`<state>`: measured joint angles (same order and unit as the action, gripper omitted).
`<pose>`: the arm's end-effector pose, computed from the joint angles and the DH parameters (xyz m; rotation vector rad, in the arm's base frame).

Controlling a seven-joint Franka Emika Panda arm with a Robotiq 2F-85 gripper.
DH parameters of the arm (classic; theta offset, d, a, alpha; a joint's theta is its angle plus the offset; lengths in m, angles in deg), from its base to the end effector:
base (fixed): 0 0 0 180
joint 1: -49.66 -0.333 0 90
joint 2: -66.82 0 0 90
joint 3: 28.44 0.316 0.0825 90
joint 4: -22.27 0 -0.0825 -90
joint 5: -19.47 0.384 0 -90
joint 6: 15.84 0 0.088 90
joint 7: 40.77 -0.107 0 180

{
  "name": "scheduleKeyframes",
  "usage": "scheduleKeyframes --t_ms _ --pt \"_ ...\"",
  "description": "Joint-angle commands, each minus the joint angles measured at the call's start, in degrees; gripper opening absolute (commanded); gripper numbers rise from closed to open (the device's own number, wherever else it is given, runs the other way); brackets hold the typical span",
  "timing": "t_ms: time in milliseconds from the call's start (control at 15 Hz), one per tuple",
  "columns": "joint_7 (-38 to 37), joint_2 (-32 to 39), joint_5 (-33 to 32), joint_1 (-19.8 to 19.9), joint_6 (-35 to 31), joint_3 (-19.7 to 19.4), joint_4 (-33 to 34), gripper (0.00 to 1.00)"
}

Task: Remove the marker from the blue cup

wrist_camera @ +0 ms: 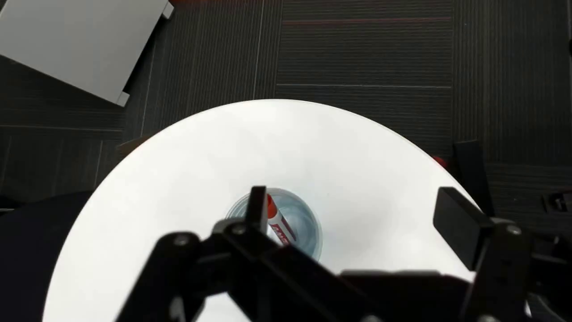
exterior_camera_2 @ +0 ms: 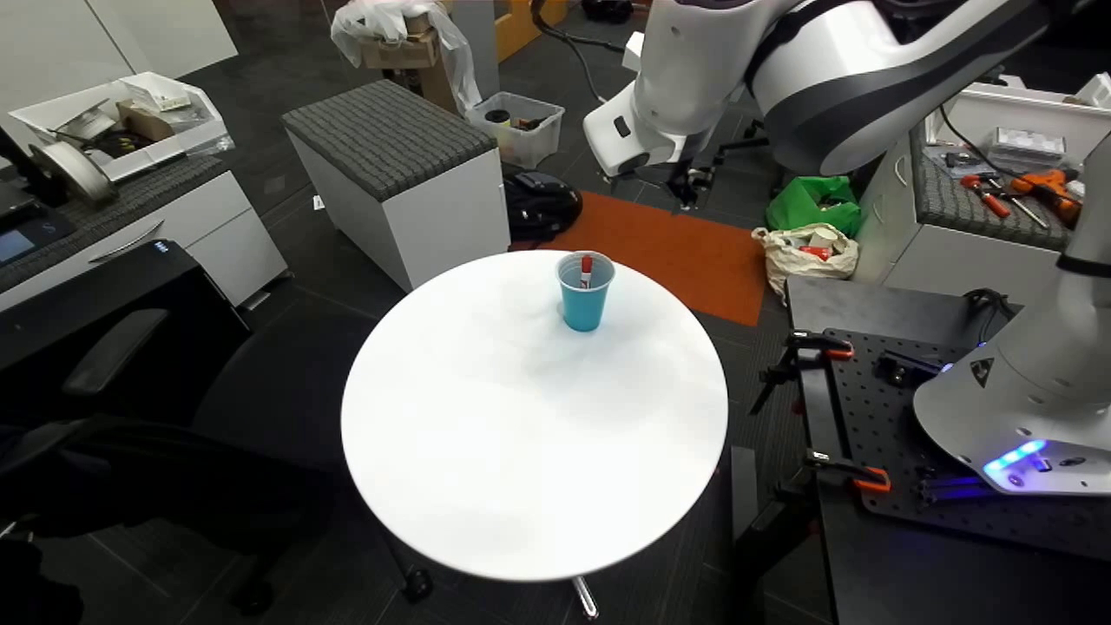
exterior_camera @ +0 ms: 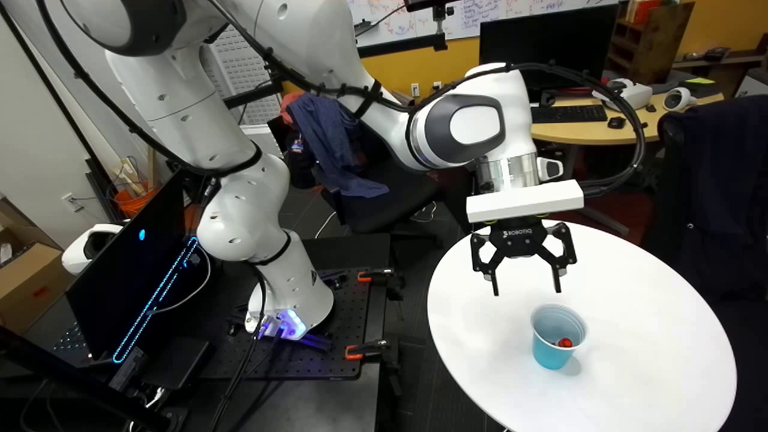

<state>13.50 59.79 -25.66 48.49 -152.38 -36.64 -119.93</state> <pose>0.4607 -0.0634 0.3390 2.0294 1.7162 -0.3326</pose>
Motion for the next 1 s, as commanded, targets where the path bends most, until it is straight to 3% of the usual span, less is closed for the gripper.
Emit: scheduleKeyframes --t_ms 0,867,933 --pt "1.2 4.2 -0.1 1.7 -1.3 1.3 2.5 0.88" --pt "-1.6 10.3 -2.6 2.2 -2.8 4.1 6.1 0.72" --pt "-1.7 10.4 -2.6 2.2 -3.0 4.3 6.1 0.67"
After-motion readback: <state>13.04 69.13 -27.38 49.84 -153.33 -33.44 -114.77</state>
